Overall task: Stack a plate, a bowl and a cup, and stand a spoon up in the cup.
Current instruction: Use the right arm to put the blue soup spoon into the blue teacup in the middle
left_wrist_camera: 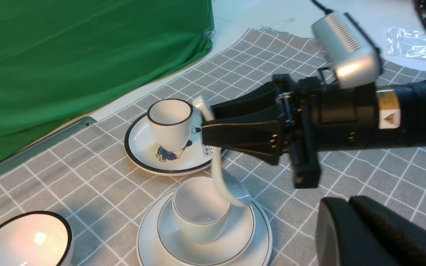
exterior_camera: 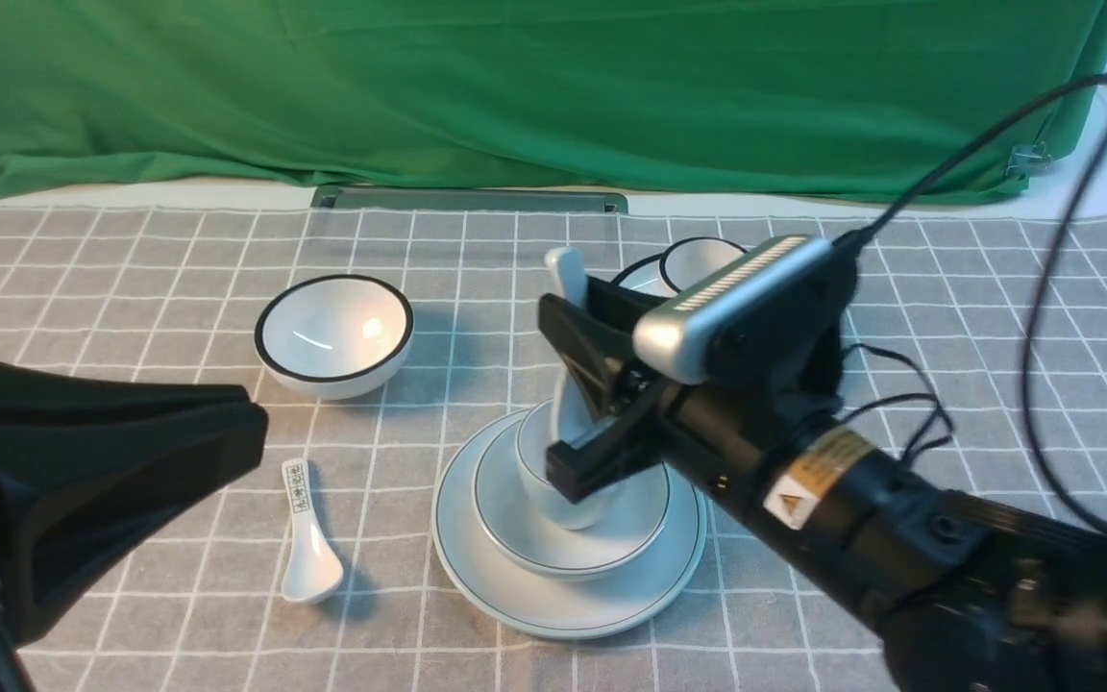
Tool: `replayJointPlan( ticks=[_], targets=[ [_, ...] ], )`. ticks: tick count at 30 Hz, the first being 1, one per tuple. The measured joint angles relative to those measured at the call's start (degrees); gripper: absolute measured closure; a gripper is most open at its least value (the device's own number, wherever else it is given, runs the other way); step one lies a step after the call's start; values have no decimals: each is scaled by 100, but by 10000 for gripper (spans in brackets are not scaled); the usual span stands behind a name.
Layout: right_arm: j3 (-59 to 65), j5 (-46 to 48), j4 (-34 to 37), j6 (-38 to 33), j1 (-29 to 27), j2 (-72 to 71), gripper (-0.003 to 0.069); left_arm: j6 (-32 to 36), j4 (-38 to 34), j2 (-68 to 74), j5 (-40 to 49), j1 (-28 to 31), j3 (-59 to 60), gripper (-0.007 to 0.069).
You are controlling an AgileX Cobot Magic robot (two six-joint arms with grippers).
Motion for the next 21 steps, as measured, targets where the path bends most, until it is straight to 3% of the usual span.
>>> replayJointPlan(
  ticks=[21],
  targets=[
    [-428,106,-51,5,-255,1070,478,9,0,0,105,0,0,615]
  ],
)
